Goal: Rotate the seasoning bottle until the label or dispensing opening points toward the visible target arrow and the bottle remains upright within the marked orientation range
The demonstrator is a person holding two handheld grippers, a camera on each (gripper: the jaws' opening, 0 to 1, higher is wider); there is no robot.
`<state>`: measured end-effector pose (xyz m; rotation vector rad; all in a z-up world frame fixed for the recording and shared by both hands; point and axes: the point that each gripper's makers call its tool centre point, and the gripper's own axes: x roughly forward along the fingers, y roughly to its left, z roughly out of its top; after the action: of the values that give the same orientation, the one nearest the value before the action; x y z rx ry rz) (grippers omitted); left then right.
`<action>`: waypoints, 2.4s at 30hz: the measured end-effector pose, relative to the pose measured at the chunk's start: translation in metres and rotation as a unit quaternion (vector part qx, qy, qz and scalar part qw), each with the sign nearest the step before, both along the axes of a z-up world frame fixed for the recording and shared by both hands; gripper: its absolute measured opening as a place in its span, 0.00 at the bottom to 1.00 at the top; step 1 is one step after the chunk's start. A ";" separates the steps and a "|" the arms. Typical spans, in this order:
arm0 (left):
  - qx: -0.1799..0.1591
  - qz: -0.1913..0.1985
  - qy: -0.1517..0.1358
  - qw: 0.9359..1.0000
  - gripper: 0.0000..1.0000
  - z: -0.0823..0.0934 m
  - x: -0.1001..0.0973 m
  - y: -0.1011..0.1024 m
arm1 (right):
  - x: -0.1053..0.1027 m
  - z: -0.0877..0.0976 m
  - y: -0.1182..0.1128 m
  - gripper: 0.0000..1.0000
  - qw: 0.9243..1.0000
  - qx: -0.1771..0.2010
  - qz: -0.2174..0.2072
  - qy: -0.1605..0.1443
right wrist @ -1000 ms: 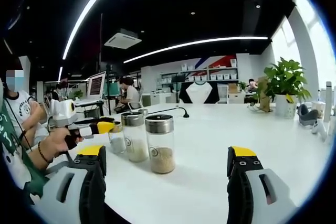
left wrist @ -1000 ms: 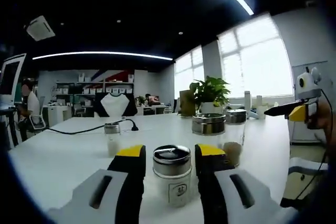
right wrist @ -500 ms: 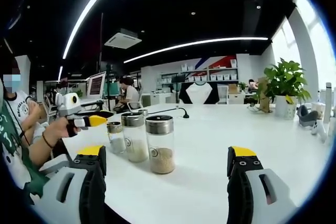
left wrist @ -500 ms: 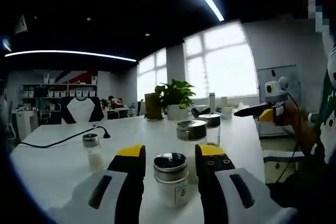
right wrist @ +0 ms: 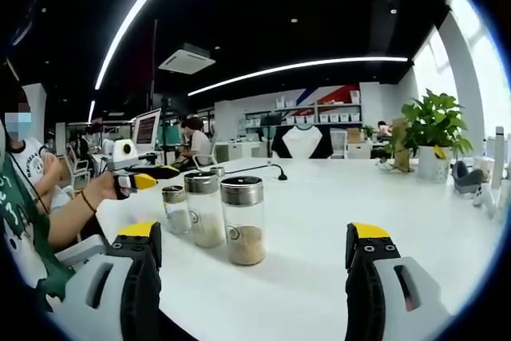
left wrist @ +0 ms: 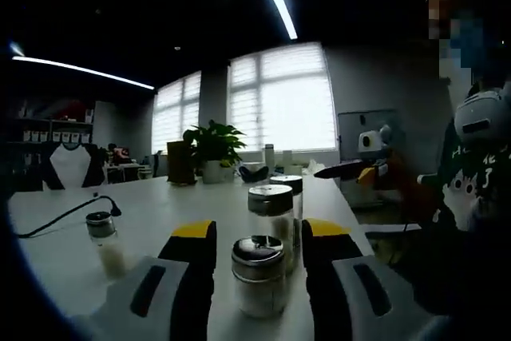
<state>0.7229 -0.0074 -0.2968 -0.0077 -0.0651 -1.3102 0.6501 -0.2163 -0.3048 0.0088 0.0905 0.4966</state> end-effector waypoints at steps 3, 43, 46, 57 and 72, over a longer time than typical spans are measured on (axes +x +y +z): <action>0.009 -0.028 -0.002 1.000 0.45 -0.002 -0.001 -0.002 | 0.000 0.000 0.001 0.98 1.000 0.000 0.001 0.000; 0.060 -0.122 0.024 0.990 0.33 -0.034 0.003 -0.018 | -0.001 0.001 0.000 0.98 1.000 -0.002 0.003 -0.001; 0.059 -0.121 0.024 0.991 0.33 -0.034 0.004 -0.018 | -0.001 0.001 0.000 0.98 1.000 -0.001 0.003 -0.001; 0.057 -0.109 0.027 0.992 0.33 -0.034 0.005 -0.017 | -0.001 0.000 0.000 0.98 1.000 -0.001 0.002 0.000; 0.058 -0.072 0.027 0.995 0.33 -0.034 0.007 -0.017 | -0.002 0.001 -0.001 0.98 1.000 -0.001 0.001 -0.002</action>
<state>0.7301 -0.0249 -0.3311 0.0519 0.0589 -1.4562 0.6486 -0.2170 -0.3040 0.0056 0.0878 0.4994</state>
